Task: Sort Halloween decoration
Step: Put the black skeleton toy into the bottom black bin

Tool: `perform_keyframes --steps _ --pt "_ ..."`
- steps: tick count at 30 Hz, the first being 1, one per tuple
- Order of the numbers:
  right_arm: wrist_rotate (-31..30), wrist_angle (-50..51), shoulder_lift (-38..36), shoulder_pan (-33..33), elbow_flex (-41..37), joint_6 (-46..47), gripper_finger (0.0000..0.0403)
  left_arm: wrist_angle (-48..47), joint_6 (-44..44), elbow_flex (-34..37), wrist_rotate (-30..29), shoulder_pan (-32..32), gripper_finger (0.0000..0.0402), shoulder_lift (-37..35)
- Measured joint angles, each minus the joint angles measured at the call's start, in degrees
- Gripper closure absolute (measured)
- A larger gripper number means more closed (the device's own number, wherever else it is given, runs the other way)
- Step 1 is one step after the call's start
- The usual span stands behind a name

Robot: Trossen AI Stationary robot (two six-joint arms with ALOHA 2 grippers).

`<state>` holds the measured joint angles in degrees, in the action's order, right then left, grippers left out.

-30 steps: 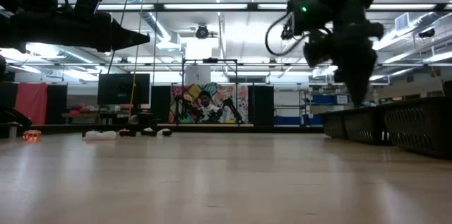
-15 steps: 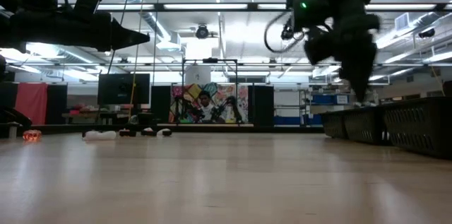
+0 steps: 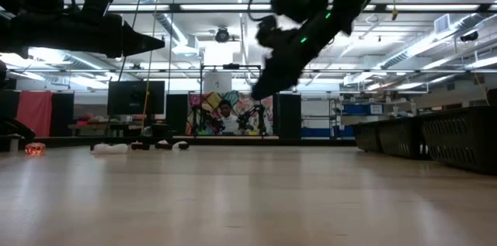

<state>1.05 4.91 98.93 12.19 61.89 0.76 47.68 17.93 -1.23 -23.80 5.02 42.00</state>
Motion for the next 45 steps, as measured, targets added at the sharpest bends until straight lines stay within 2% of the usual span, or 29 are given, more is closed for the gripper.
perform_keyframes --steps 6,9,14,17,20,26,29,35,41,45 --pt "0.06 -28.90 13.38 0.03 -0.01 -4.72 0.0250 -1.36 -0.65 0.02 -0.01 0.00 0.0324 0.00" --pt "0.03 -36.34 19.12 0.65 1.68 -4.22 0.0231 -2.00 -0.83 0.02 0.01 0.00 0.0324 -0.02" --pt "-1.23 -33.69 27.72 0.54 12.22 1.35 0.0190 -2.62 -0.92 0.02 -0.01 0.00 0.0324 0.00" --pt "-8.70 -29.75 31.89 -0.92 19.46 3.22 0.0178 -2.64 -0.91 0.02 0.00 0.00 0.0324 0.00" --pt "-17.18 -26.96 35.18 -1.57 24.83 5.63 0.0178 -3.20 -1.33 0.02 -0.01 -0.07 0.0324 0.00" --pt "-21.02 -18.80 40.27 -1.07 31.79 9.53 0.0191 -3.67 -1.88 0.02 0.01 -0.07 0.0324 0.00" --pt "-19.44 -15.82 41.60 -0.90 34.78 10.38 0.0196 -3.67 -1.88 0.02 0.01 -0.07 0.0324 0.00" --pt "-19.92 -14.49 41.34 -1.22 35.01 8.03 0.0212 -3.64 -1.92 0.02 -0.01 -0.07 0.0324 -0.02" --pt "-12.79 -13.85 41.43 -1.11 34.97 6.16 0.0245 -3.73 -3.40 0.02 0.01 -0.07 0.0324 0.00" --pt "-12.01 -13.90 41.43 -1.29 34.97 3.56 0.0278 -3.73 -4.01 0.02 0.00 -0.07 0.0324 -0.01"
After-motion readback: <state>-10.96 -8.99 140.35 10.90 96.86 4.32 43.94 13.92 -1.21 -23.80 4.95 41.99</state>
